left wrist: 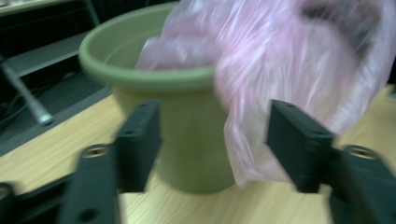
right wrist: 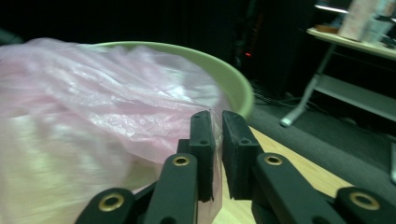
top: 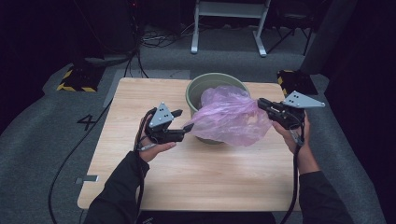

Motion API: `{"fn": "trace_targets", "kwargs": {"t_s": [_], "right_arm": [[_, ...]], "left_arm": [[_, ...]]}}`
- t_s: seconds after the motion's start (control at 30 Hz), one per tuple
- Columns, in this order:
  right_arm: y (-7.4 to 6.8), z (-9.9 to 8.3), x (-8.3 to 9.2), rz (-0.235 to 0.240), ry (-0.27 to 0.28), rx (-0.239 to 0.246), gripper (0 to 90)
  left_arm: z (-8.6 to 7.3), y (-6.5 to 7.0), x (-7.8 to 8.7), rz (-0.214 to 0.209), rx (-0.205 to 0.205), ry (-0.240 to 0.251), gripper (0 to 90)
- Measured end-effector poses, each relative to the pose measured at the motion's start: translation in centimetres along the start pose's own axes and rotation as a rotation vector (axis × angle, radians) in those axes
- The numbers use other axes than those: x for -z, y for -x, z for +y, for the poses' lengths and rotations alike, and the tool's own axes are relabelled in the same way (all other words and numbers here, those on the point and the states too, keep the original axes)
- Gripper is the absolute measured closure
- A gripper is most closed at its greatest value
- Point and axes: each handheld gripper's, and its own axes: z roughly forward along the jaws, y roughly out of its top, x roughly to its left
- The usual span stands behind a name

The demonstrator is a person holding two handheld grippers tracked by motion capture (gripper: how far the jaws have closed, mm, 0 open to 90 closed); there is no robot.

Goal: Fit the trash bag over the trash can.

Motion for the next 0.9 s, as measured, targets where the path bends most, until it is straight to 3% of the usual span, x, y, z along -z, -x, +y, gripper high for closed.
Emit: {"fn": "trace_targets", "kwargs": {"t_s": [0.1, 0.17, 0.23, 0.37, 0.47, 0.57, 0.73, 0.8, 0.83, 0.9], "right_arm": [[-0.7, 0.4, 0.2, 0.018, 0.000, 0.024, 71.8], [-1.0, 0.6, 0.2, 0.031, -0.003, 0.027, 61.0], [-1.3, 0.8, 0.1, 0.044, -0.016, 0.028, 47.1], [-2.4, 1.5, -0.1, 0.070, -0.062, 0.103, 28.6], [-3.3, 2.0, -0.1, 0.085, -0.088, 0.200, 24.8], [-4.2, 2.6, -0.4, 0.088, -0.106, 0.273, 24.8], [-5.6, 3.8, -1.6, 0.039, -0.155, 0.390, 24.7], [-5.8, 4.2, -2.3, 0.068, -0.174, 0.418, 27.5], [-5.9, 4.3, -2.6, 0.065, -0.186, 0.432, 29.9], [-5.9, 4.6, -3.3, 0.079, -0.217, 0.458, 46.9]], "left_arm": [[1.1, 0.6, 0.0, 0.015, -0.037, -0.003, 27.1], [1.8, 1.1, -0.5, 0.018, -0.061, -0.018, 27.3], [2.2, 1.3, -1.0, 0.018, -0.060, -0.035, 27.5], [2.6, 1.4, -1.8, 0.046, -0.066, -0.059, 31.2], [2.9, 1.4, -2.2, 0.079, -0.079, -0.074, 39.5], [3.2, 1.2, -2.5, 0.083, -0.059, -0.072, 47.6], [3.3, 1.3, -2.7, 0.086, -0.043, -0.064, 42.4], [3.3, 1.5, -2.8, 0.077, -0.047, -0.066, 39.4], [3.3, 1.6, -2.8, 0.074, -0.052, -0.068, 37.6], [3.1, 1.8, -2.8, 0.067, -0.050, -0.069, 33.4]]}}
